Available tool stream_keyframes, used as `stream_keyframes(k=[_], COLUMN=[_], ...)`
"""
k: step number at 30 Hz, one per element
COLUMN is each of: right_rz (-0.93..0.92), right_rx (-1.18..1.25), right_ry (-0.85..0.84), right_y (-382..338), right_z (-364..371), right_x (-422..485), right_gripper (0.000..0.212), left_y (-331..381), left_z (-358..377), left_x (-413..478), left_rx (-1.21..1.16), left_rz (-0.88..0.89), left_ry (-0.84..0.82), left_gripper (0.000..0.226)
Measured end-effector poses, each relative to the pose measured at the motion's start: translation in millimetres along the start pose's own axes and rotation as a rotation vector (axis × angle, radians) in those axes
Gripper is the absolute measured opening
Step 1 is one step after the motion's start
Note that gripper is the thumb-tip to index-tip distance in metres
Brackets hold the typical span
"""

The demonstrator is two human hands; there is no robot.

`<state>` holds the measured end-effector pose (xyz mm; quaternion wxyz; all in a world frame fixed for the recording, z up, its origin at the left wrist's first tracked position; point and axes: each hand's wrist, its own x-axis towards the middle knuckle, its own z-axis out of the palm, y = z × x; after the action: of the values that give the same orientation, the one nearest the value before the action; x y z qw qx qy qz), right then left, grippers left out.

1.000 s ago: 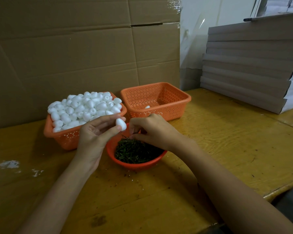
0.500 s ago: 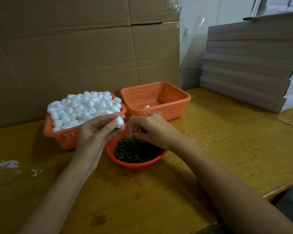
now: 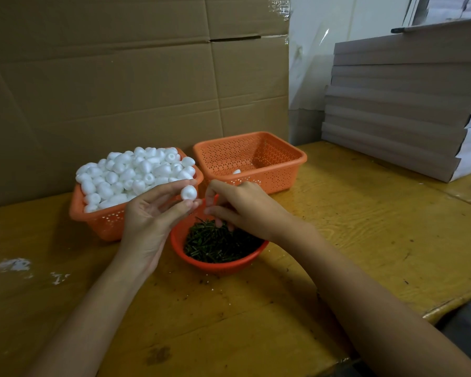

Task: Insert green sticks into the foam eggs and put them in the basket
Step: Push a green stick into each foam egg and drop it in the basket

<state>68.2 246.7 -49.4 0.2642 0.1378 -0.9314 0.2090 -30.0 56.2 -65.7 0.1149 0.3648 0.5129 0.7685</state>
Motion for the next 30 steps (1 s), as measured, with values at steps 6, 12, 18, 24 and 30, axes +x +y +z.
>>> stream_keyframes(k=[6, 12, 18, 24, 30], right_rz=[0.003, -0.001, -0.022, -0.020, 0.041], right_rx=[-0.048, -0.111, -0.061, -0.065, 0.075], right_ry=[0.028, 0.041, 0.086, 0.060, 0.192], right_y=[-2.3, -0.7, -1.1, -3.5, -5.5], right_z=[-2.0, -1.2, -2.9, -5.8, -4.9], right_x=[-0.4, 1.0, 3.6, 2.9, 0.3], right_gripper=[0.015, 0.021, 0.022, 0.028, 0.020], left_y=[-0.3, 0.0, 0.6, 1.6, 2.6], left_z=[0.4, -0.5, -0.3, 1.8, 4.5], left_x=[0.0, -0.7, -0.5, -0.4, -1.2], left_rx=[-0.005, -0.050, -0.044, -0.071, -0.048], left_rz=[0.001, -0.036, -0.027, -0.028, -0.029], left_ry=[-0.001, 0.012, 0.016, 0.058, 0.055], left_gripper=[0.036, 0.036, 0.037, 0.032, 0.030])
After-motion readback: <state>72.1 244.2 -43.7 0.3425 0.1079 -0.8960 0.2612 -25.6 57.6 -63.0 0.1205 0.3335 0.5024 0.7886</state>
